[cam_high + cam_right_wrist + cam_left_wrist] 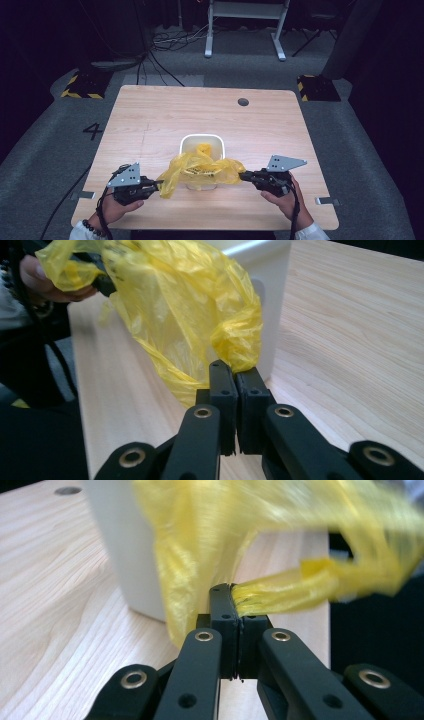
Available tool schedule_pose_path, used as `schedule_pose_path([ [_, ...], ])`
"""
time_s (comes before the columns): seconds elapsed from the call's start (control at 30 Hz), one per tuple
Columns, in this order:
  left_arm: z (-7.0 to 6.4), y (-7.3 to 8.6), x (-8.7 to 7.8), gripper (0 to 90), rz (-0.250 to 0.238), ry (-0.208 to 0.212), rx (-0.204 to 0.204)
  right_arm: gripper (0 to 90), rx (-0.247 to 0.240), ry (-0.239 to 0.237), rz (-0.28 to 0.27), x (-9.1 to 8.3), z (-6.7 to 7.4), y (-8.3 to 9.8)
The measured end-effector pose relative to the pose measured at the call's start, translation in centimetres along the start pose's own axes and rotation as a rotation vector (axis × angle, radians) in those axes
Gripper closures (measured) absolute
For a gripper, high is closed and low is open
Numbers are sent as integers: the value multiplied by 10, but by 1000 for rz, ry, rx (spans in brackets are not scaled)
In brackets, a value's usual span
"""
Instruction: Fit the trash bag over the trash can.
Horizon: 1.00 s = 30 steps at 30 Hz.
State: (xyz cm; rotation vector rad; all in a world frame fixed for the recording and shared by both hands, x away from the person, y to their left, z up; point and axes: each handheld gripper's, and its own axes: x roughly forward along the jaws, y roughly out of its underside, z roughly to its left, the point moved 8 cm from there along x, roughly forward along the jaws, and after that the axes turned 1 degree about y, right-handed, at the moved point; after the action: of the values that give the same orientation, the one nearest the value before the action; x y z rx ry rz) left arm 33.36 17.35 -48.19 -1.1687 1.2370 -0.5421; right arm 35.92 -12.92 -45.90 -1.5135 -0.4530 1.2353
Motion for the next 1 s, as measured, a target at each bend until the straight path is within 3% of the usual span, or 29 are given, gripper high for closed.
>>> schedule_pose_path([
  [0.1,13,0,2,867,-20,-55,-24,873,-17,29,0,8,-4,2],
  [0.13,15,-1,3,861,-31,-51,-51,873,-28,52,-1,11,-7,2],
  [0.2,19,-3,3,800,-49,-86,-52,867,-45,77,-9,15,-10,1],
  [0.23,19,-4,4,703,-44,-106,-44,859,-55,86,-23,16,-10,-1],
  [0.3,15,-6,3,393,-33,-146,-3,857,-62,91,-35,17,-10,-3],
  [0.33,13,-7,2,320,-34,-159,7,856,-70,104,-33,18,-10,-3],
  [0.43,2,-8,-9,210,-49,-141,37,856,-73,118,-38,17,-10,-3],
  [0.53,-1,-9,-20,186,-72,-148,10,854,-63,118,-46,16,-11,-4],
  [0.57,-5,-12,-34,184,-118,-139,-15,854,-61,121,-47,15,-11,-4],
  [0.67,-10,-20,-56,166,-176,-144,-14,847,-67,121,-52,15,-10,-6],
  [0.7,-10,-20,-56,170,-176,-144,-14,847,-67,121,-52,15,-10,-6],
  [0.73,-17,-29,-64,160,-182,-137,28,836,-67,122,-54,16,-9,-8],
  [0.77,-17,-29,-64,160,-182,-137,28,836,-67,122,-54,16,-9,-8],
  [0.83,-23,-47,-63,166,-174,-147,52,821,-72,126,-56,16,-9,-10],
  [0.93,-28,-57,-56,184,-163,-123,78,799,-73,133,-57,16,-9,-11],
  [0.97,-27,-63,-45,214,-109,-142,97,779,-70,136,-62,15,-10,-12],
  [1.0,-26,-65,-39,257,-87,-163,116,760,-68,139,-64,14,-10,-13],
])
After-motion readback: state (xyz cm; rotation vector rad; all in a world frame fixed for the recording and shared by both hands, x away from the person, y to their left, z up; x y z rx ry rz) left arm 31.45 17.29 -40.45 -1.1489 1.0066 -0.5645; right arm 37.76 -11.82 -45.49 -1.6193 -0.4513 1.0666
